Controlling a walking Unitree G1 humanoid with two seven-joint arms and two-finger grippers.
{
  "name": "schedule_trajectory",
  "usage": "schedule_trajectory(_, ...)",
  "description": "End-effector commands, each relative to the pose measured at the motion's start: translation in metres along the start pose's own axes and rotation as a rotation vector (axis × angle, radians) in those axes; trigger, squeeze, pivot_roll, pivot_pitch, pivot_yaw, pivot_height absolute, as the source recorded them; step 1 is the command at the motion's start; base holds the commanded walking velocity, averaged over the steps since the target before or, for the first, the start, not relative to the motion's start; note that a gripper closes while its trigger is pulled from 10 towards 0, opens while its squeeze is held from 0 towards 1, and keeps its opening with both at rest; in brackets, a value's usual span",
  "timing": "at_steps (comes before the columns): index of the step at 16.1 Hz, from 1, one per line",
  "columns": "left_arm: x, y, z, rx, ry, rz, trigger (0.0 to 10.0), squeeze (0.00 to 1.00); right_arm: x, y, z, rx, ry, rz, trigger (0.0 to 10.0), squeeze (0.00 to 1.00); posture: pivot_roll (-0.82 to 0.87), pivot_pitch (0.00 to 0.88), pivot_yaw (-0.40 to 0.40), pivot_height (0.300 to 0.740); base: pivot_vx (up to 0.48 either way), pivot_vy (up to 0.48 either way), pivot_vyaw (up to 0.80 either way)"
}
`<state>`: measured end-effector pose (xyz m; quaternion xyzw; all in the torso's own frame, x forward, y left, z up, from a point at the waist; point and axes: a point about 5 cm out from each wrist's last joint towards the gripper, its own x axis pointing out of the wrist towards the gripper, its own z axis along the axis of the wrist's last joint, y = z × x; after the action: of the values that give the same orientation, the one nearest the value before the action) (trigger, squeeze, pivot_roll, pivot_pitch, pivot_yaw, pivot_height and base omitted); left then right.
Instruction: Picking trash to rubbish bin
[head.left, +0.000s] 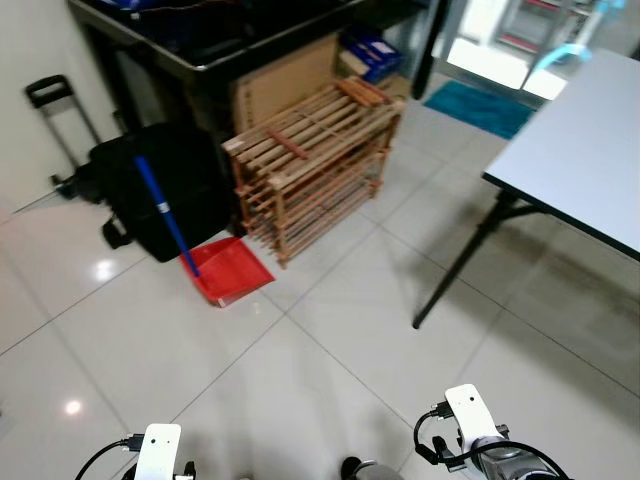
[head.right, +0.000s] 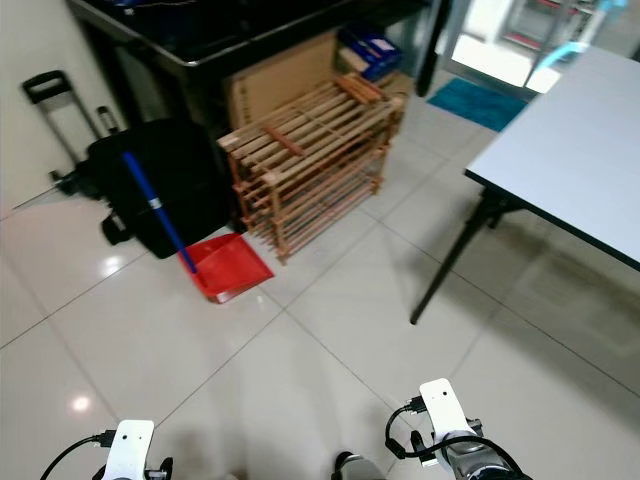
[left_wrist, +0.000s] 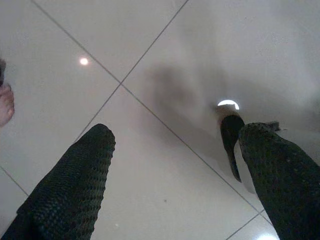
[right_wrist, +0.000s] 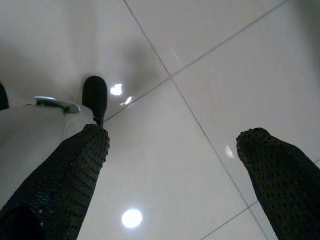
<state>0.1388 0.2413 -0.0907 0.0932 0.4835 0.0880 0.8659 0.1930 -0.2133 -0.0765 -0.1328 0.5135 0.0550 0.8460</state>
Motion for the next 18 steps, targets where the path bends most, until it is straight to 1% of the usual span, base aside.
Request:
schedule_trajectory(1,-0.0012,-0.0002,-0.0064,0.011,0.022,0.004,10.0,0.00,0.0001,0.0008,-0.0004,-0.005,0.007,0.001,10.0,0.00,0.03,0.116,-0.001,0.740,0.000,0.000,-0.76)
schedule_trajectory(13,-0.0013,-0.0010,-0.0065,0.017,0.022,0.001,10.0,0.00,0.0000,-0.0013,0.0028,-0.016,0.004,0.001,10.0,0.00,0.03,0.118,0.001,0.740,0.000,0.000,-0.76)
schedule_trajectory(18,-0.0012,-0.0014,-0.0063,0.019,0.023,0.000,10.0,0.00,-0.0001,-0.0005,-0.0012,-0.020,0.013,0.001,10.0,0.00,0.03,0.117,0.000,0.740,0.000,0.000,-0.75)
